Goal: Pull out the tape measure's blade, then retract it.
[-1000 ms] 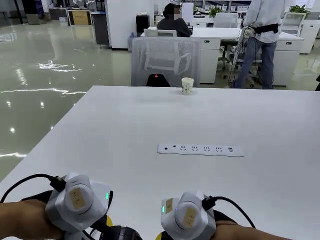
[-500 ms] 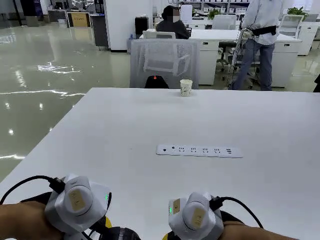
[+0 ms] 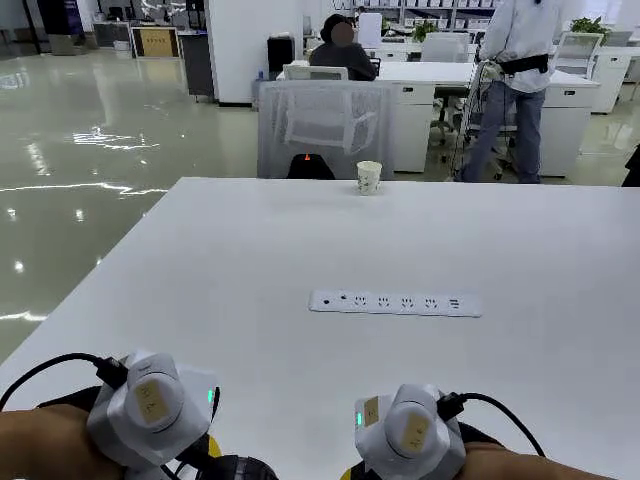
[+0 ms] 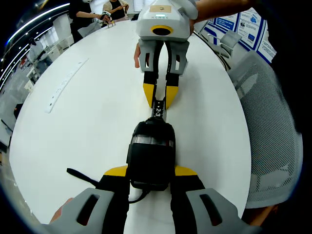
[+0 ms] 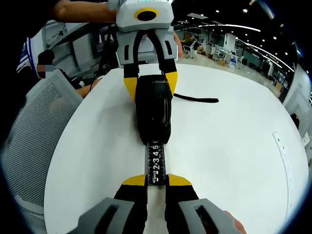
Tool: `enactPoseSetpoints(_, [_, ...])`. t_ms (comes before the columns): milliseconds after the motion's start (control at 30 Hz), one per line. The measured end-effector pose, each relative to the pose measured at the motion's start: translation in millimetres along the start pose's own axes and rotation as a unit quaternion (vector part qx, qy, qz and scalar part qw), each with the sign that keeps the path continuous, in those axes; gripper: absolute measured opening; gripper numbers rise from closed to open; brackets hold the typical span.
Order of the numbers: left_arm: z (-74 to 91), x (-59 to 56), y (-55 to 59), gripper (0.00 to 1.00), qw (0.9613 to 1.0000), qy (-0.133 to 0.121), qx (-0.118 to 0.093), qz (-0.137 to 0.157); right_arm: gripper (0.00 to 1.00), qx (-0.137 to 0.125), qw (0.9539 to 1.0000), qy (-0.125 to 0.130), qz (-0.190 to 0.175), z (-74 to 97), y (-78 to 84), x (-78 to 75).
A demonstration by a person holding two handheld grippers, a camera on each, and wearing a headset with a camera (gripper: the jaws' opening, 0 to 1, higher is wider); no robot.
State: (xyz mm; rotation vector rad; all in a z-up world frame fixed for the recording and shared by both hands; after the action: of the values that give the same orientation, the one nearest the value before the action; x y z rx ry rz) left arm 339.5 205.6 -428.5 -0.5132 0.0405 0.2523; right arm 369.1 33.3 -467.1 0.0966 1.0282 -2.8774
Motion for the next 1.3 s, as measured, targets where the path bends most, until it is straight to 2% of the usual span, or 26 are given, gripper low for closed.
enactPoseSetpoints(867, [-0.8, 0.1, -1.7, 0.27, 1.0, 0.0, -0.002, 0.005, 0.09, 0.007, 0.9999, 0.0, -0.008, 18.0, 21.7, -5.6])
enactPoseSetpoints(1300, [-0.8, 0.3, -1.9, 0.27, 1.0, -0.001, -0.003, 0.005, 0.09, 0.015, 0.9998, 0.004, -0.012, 32.3, 36.9, -7.3])
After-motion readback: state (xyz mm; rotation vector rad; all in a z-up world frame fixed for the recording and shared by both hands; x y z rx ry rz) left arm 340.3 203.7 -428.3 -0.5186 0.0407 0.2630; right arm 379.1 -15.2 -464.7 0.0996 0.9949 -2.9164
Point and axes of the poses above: the centre of the closed fingertips' face, and the gripper's own axes: z roughly backward along the fingers, x roughly to its left, y roughly out of its underside, the point moved 7 cm from there along z, roughly backward along the fingers, and after that the axes turned 9 degrees about y, right-handed, at the moved point
